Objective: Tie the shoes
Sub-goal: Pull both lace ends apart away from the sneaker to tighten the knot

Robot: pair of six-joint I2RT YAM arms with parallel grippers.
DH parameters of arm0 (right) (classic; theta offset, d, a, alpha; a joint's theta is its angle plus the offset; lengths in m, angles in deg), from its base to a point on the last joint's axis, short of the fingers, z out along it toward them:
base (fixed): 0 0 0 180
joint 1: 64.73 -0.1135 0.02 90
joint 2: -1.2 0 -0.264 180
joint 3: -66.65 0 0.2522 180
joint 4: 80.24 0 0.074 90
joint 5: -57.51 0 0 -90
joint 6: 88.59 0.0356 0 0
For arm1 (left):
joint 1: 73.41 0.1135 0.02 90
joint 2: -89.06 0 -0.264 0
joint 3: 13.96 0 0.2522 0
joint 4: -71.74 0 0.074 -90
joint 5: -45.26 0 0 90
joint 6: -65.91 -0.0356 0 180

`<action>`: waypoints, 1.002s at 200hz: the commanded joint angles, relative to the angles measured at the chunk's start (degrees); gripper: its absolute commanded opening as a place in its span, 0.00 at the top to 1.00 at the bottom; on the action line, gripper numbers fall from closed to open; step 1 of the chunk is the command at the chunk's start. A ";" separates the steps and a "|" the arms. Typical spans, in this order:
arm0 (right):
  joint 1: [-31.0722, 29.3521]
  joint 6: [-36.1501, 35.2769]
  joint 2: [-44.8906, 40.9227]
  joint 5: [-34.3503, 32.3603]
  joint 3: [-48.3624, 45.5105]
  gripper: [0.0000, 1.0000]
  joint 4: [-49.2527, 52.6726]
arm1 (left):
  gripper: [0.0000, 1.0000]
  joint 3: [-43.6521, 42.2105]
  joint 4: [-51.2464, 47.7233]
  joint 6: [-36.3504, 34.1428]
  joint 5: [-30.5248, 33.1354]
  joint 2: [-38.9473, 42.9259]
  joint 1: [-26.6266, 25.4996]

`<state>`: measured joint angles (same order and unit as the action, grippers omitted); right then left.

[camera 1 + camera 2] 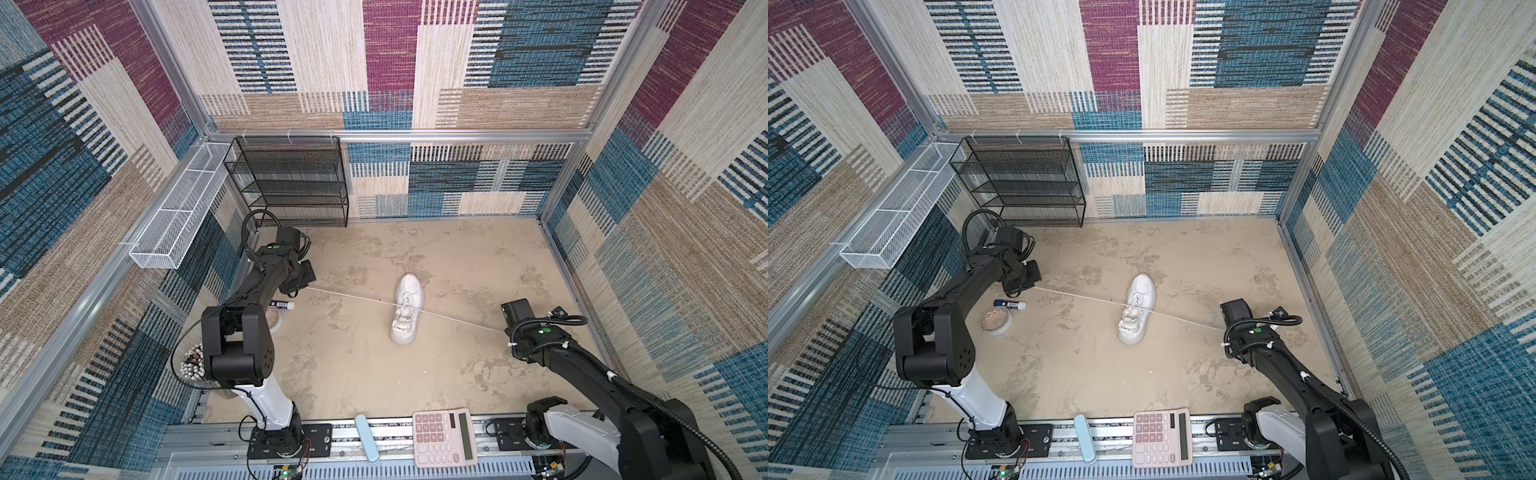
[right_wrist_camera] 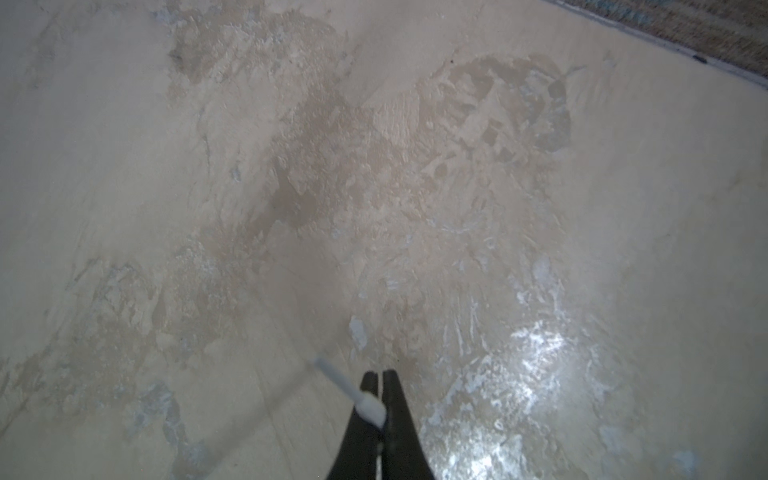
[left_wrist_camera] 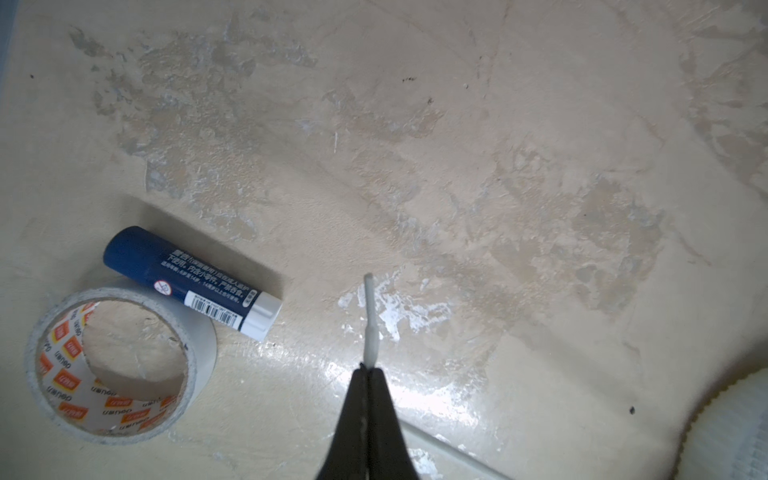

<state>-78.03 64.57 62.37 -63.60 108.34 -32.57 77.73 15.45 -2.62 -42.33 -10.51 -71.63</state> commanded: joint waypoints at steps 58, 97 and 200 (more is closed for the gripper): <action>1.74 -0.21 -1.05 -2.03 -0.53 1.00 1.05 | 1.00 -0.28 1.47 0.84 0.92 0.92 1.95; 3.10 -0.53 -3.75 -2.00 -1.06 1.00 1.42 | 1.00 -2.31 3.21 3.01 -1.62 2.28 3.05; 3.28 -25.96 -3.98 4.66 14.97 1.00 -12.53 | 1.00 -3.59 1.48 4.76 -4.66 10.28 -0.73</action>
<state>-74.82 44.29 57.63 -60.41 120.62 -41.77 74.65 17.09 1.21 -47.92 -0.96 -72.39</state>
